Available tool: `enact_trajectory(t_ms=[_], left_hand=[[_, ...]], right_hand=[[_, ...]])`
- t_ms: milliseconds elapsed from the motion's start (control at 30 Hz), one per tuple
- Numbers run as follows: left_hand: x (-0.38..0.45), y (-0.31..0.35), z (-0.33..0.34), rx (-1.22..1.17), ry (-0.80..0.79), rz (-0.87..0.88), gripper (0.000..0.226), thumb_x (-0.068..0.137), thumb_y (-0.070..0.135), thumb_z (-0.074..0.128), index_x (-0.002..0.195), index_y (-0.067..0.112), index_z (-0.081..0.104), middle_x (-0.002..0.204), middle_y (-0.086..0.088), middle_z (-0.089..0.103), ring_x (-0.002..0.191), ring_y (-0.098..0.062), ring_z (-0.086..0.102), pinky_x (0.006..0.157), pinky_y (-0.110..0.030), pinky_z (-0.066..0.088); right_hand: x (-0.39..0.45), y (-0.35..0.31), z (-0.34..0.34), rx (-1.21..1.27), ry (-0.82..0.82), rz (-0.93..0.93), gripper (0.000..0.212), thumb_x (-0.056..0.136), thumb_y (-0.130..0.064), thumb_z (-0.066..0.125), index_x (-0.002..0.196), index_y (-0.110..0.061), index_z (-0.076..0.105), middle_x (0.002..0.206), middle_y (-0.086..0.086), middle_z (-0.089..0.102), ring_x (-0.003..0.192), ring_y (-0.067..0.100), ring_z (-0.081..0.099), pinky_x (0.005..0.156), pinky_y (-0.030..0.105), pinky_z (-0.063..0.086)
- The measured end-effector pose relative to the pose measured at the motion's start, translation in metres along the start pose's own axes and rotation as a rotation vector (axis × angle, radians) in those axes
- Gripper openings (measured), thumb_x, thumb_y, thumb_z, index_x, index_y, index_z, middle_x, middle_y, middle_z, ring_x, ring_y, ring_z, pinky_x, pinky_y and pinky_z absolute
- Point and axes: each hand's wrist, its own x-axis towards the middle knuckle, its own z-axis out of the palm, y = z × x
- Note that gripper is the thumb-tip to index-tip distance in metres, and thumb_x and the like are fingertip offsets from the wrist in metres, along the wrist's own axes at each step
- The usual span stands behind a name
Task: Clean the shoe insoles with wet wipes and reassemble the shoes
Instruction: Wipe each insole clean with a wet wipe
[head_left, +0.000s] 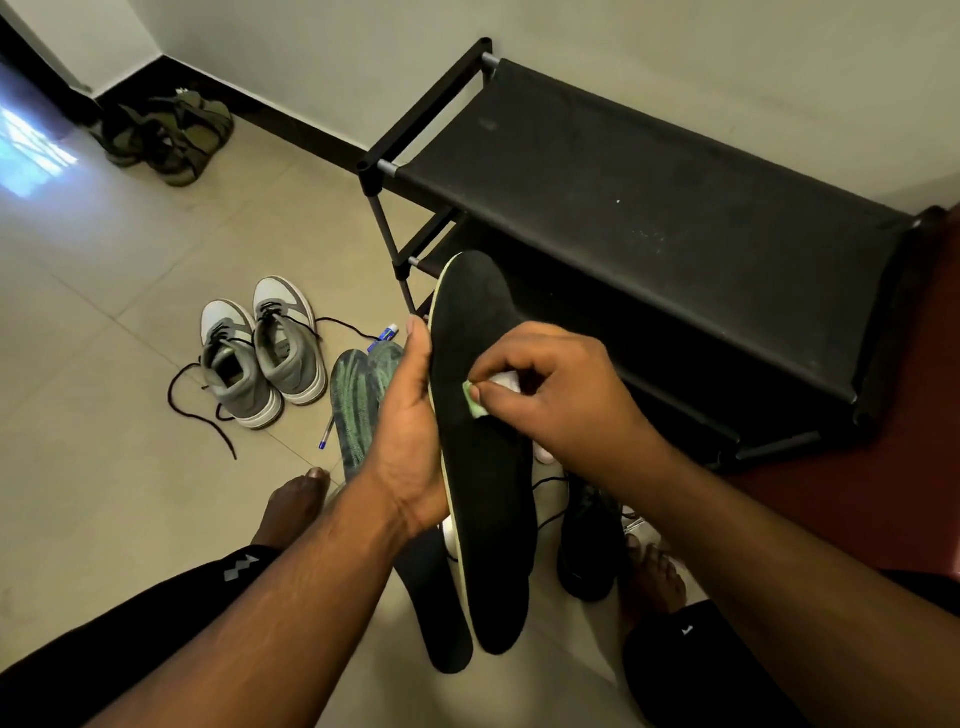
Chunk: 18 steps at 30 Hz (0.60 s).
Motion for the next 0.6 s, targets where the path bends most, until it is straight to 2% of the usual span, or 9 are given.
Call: enact_trajectory(t_ms=[33, 100, 200, 267, 333, 433, 533, 600], left_hand=[[0.001, 0.000, -0.002, -0.002, -0.005, -0.002, 0.075, 0.093, 0.068, 0.032, 0.118, 0.009, 0.070, 0.113, -0.017, 0.070, 0.100, -0.028, 0.070, 0.082, -0.042, 0.060], [0.004, 0.001, -0.007, 0.011, 0.012, -0.009, 0.075, 0.092, 0.069, 0.031, 0.110, 0.012, 0.075, 0.116, -0.014, 0.070, 0.105, -0.029, 0.067, 0.090, -0.051, 0.053], [0.006, 0.001, -0.011, 0.013, 0.028, -0.011, 0.069, 0.086, 0.070, 0.037, 0.103, 0.016, 0.077, 0.128, -0.012, 0.062, 0.126, -0.034, 0.055, 0.107, -0.071, 0.031], [0.007, 0.002, -0.011, -0.009, 0.000, -0.006, 0.068, 0.084, 0.070, 0.039, 0.103, 0.017, 0.077, 0.126, -0.011, 0.063, 0.124, -0.033, 0.055, 0.107, -0.073, 0.027], [0.007, 0.002, -0.009, -0.009, -0.015, -0.008, 0.066, 0.087, 0.069, 0.038, 0.104, 0.018, 0.077, 0.120, -0.011, 0.066, 0.115, -0.031, 0.061, 0.102, -0.071, 0.035], [0.004, 0.001, -0.006, -0.002, -0.011, -0.034, 0.065, 0.093, 0.064, 0.034, 0.102, 0.016, 0.077, 0.107, -0.014, 0.070, 0.096, -0.029, 0.069, 0.087, -0.052, 0.050], [0.003, -0.002, -0.006, -0.042, -0.021, -0.041, 0.060, 0.090, 0.057, 0.038, 0.091, 0.012, 0.077, 0.090, -0.013, 0.071, 0.084, -0.025, 0.070, 0.076, -0.037, 0.056], [0.004, -0.001, -0.007, -0.030, -0.034, -0.021, 0.056, 0.085, 0.056, 0.041, 0.095, 0.012, 0.074, 0.092, -0.013, 0.069, 0.085, -0.025, 0.068, 0.078, -0.038, 0.054]], right_hand=[[0.002, 0.002, -0.003, -0.028, -0.012, 0.054, 0.007, 0.079, -0.007, 0.074, 0.081, -0.013, 0.074, 0.085, -0.005, 0.066, 0.081, 0.004, 0.062, 0.070, 0.016, 0.051], [0.004, 0.007, -0.009, -0.128, -0.073, 0.159, 0.007, 0.083, -0.010, 0.070, 0.082, -0.017, 0.071, 0.090, -0.006, 0.063, 0.083, 0.004, 0.060, 0.070, 0.018, 0.053], [0.007, 0.014, -0.015, -0.332, -0.102, 0.189, 0.007, 0.087, -0.013, 0.066, 0.086, -0.019, 0.070, 0.095, -0.007, 0.061, 0.089, 0.005, 0.057, 0.080, 0.028, 0.053], [0.008, 0.014, -0.017, -0.303, -0.055, 0.187, 0.007, 0.086, -0.012, 0.067, 0.087, -0.018, 0.071, 0.094, -0.007, 0.062, 0.088, 0.005, 0.058, 0.079, 0.026, 0.052], [0.008, 0.009, -0.016, -0.141, -0.012, 0.164, 0.007, 0.083, -0.010, 0.071, 0.083, -0.017, 0.072, 0.090, -0.008, 0.064, 0.084, 0.003, 0.060, 0.071, 0.019, 0.050], [0.005, -0.002, -0.010, 0.098, -0.054, 0.108, 0.006, 0.081, -0.010, 0.074, 0.083, -0.015, 0.073, 0.088, -0.006, 0.066, 0.083, 0.003, 0.063, 0.066, 0.016, 0.051], [0.001, -0.004, 0.000, 0.055, -0.081, -0.040, 0.006, 0.080, -0.007, 0.075, 0.084, -0.010, 0.073, 0.086, -0.004, 0.067, 0.083, 0.006, 0.063, 0.075, 0.018, 0.052], [0.001, 0.001, 0.000, -0.007, -0.085, -0.064, 0.005, 0.080, -0.007, 0.074, 0.084, -0.010, 0.073, 0.087, -0.004, 0.066, 0.083, 0.006, 0.062, 0.075, 0.017, 0.051]])
